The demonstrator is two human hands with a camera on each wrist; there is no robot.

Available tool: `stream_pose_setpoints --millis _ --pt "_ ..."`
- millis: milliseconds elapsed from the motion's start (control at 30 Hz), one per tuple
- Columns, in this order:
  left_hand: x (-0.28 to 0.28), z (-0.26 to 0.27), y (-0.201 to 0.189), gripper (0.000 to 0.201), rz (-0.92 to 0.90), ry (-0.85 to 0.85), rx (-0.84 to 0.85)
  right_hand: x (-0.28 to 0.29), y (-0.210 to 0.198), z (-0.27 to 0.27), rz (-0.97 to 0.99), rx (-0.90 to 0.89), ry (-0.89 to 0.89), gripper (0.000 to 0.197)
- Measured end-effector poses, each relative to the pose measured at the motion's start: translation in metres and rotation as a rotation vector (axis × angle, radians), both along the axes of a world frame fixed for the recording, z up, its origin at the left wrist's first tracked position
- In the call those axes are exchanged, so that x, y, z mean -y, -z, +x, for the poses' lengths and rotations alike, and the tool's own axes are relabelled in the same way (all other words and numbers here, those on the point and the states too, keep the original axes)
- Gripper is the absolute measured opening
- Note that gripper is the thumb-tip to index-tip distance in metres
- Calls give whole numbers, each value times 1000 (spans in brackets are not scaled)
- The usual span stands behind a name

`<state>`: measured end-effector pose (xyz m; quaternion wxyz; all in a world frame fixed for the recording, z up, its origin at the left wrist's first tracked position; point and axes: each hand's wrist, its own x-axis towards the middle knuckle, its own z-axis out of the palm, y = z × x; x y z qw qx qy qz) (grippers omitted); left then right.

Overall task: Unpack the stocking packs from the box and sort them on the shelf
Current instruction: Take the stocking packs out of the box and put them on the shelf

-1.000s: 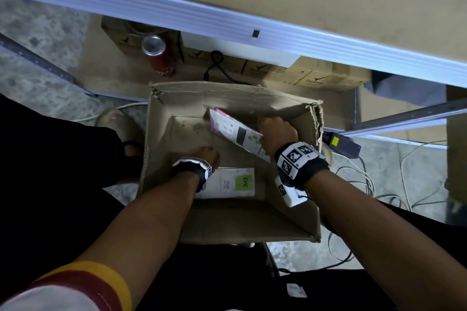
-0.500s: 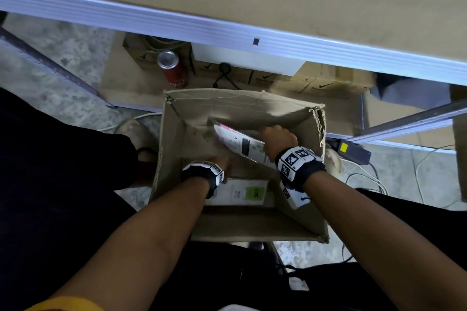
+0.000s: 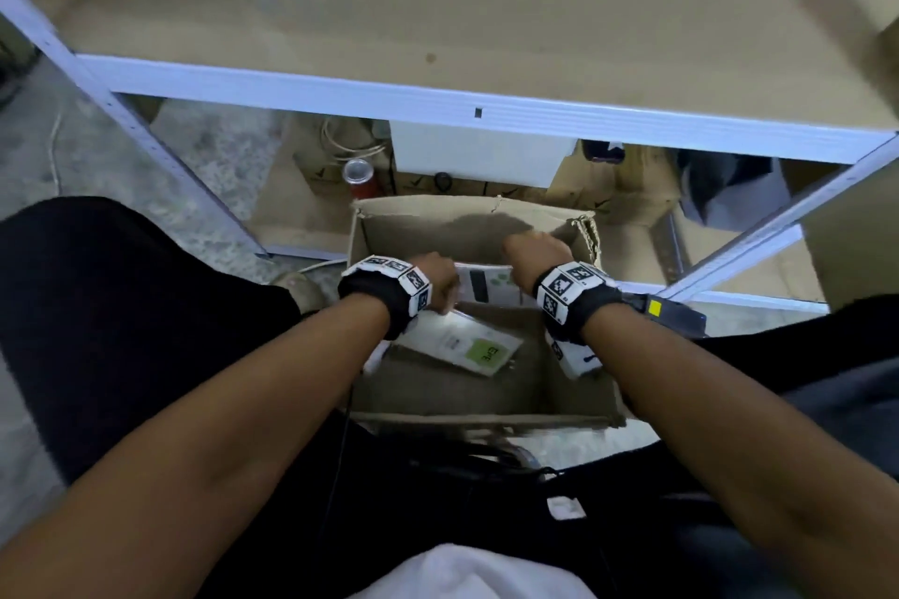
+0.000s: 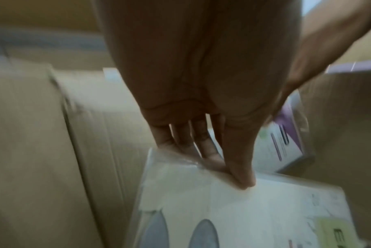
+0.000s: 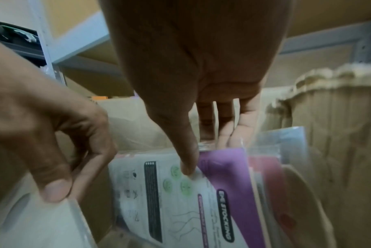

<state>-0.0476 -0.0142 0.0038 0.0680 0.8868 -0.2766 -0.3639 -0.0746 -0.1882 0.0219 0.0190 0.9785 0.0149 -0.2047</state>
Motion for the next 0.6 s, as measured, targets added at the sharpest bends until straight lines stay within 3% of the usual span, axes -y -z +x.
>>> stream_pose_setpoints --millis 200,367,600 --pt "-8 1 -84 21 -98 80 168 2 -69 -15 -8 148 -30 30" --pt "-13 -6 -169 21 -130 73 341 10 -145 -27 15 278 -36 10" --pt "-22 -4 -280 19 -207 77 502 21 -246 -40 16 416 -64 10"
